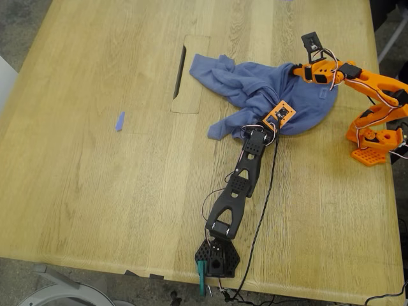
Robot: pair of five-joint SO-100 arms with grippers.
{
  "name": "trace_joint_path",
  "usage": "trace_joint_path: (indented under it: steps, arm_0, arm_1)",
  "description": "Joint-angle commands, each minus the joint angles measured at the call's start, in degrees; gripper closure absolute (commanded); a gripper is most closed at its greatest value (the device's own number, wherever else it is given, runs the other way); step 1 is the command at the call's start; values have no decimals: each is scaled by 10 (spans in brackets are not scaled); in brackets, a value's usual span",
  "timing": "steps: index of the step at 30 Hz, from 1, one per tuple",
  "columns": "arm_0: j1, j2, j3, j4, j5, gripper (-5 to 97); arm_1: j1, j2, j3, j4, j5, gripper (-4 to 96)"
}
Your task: Fold a T-shirt
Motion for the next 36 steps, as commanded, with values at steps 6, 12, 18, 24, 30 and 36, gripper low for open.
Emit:
trace_joint_path:
  steps: [6,12,18,24,30,36]
  arm_0:
    - [-40,101,-18,-4,-39,918]
    - [-78,216,-20,-8,-60,918]
    - [-93,330,-20,-14,-76,918]
    - [-105,432,-20,-40,-83,918]
    - [-116,519,-20,-74,-77,918]
    - [-142,589,-19,-115,-76,918]
  arm_1:
    - [-44,73,-57,19,1,913]
    - [-87,105,-90,33,-8,913]
    - [-116,112,-155,47,-12,914]
    - [-140,108,-216,43,-14,914]
    - [-175,86,-272,-4,-24,914]
    - [-208,51,-328,-95,-31,914]
